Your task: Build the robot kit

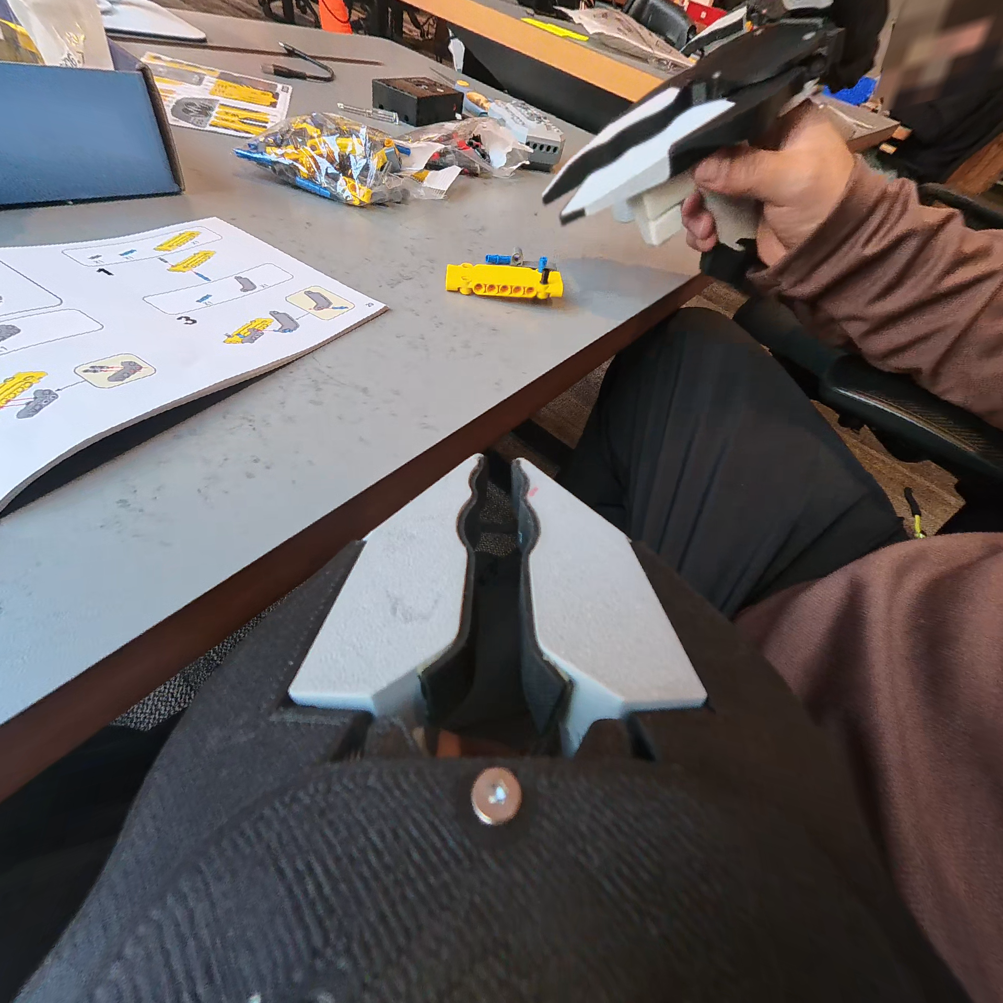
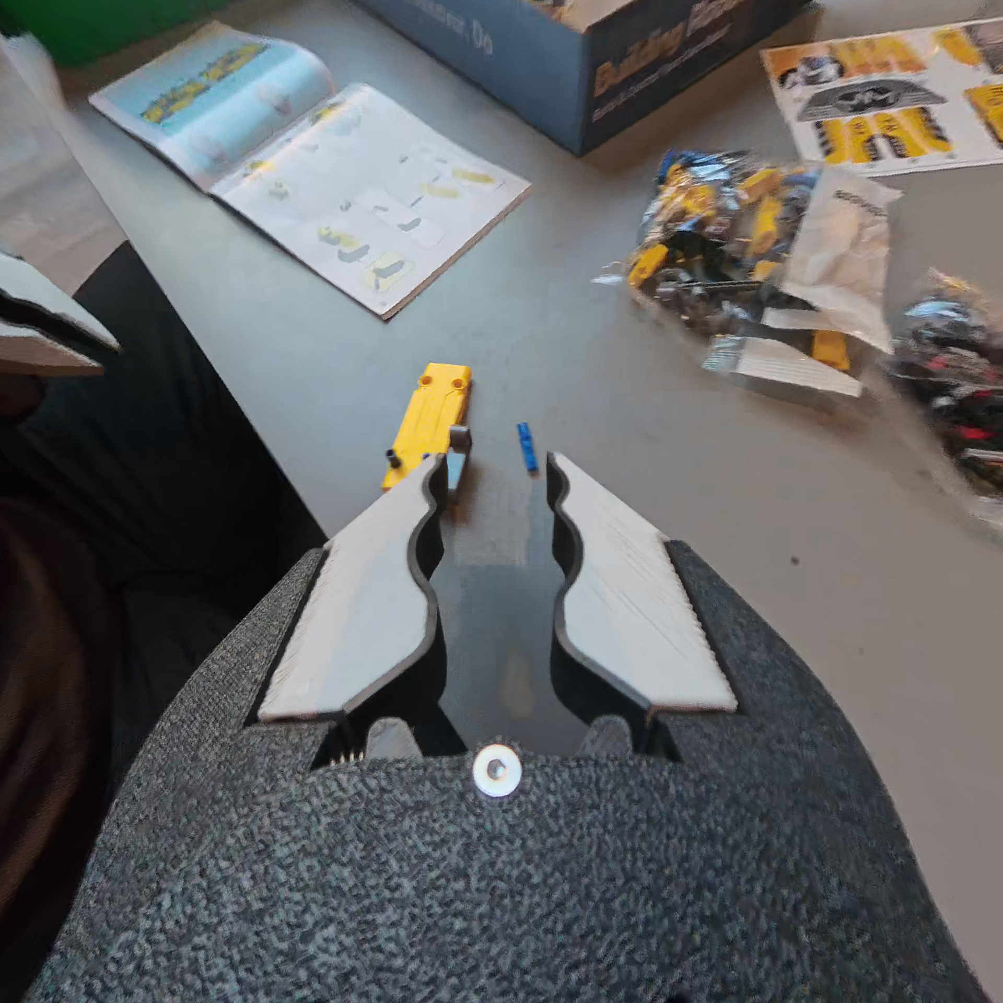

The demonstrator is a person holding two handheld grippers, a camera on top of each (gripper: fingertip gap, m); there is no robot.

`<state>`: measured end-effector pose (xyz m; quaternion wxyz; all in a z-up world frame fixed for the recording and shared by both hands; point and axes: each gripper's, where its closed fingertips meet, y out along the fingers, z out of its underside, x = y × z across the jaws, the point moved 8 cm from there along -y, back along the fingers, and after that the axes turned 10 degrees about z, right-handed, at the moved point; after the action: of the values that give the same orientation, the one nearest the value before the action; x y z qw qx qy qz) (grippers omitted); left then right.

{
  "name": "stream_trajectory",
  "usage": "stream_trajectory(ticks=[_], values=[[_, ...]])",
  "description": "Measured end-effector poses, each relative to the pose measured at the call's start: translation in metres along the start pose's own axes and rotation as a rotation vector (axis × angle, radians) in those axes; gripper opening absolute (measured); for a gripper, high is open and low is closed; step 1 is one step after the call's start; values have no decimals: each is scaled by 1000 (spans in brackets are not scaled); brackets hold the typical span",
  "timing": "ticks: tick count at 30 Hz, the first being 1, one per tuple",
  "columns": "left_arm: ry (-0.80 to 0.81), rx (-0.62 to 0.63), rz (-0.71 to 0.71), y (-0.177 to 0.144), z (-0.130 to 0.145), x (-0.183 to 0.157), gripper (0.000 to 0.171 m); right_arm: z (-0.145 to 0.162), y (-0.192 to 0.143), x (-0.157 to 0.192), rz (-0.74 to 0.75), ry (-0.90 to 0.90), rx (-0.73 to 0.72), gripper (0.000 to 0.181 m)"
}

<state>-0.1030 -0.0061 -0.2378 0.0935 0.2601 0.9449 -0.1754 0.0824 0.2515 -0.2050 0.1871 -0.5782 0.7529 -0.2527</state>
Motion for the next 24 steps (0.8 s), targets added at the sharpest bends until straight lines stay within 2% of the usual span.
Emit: stream_trajectory(ticks=[3, 8, 10, 12, 15, 20, 24], values=[[4, 4, 4, 1, 0, -1, 6, 12, -2, -34, 121, 39, 50, 36], [10, 9, 2, 3, 0, -2, 6, 29, 5, -46, 192, 10, 135, 32], [8, 11, 3, 3, 0, -2, 6, 29, 6, -44, 183, 2, 124, 28], [12, 12, 1, 3, 1, -2, 6, 25, 6, -42, 171, -7, 115, 33], [12, 13, 2, 4, 1, -2, 6, 11, 10, -27, 90, -44, 52, 32], [14, 14, 0, 4, 1, -2, 6, 6, 34, -7, 35, -155, 110, 26], [4, 14, 0, 4, 1, -1, 6, 4, 41, -3, 2, -179, 114, 5]])
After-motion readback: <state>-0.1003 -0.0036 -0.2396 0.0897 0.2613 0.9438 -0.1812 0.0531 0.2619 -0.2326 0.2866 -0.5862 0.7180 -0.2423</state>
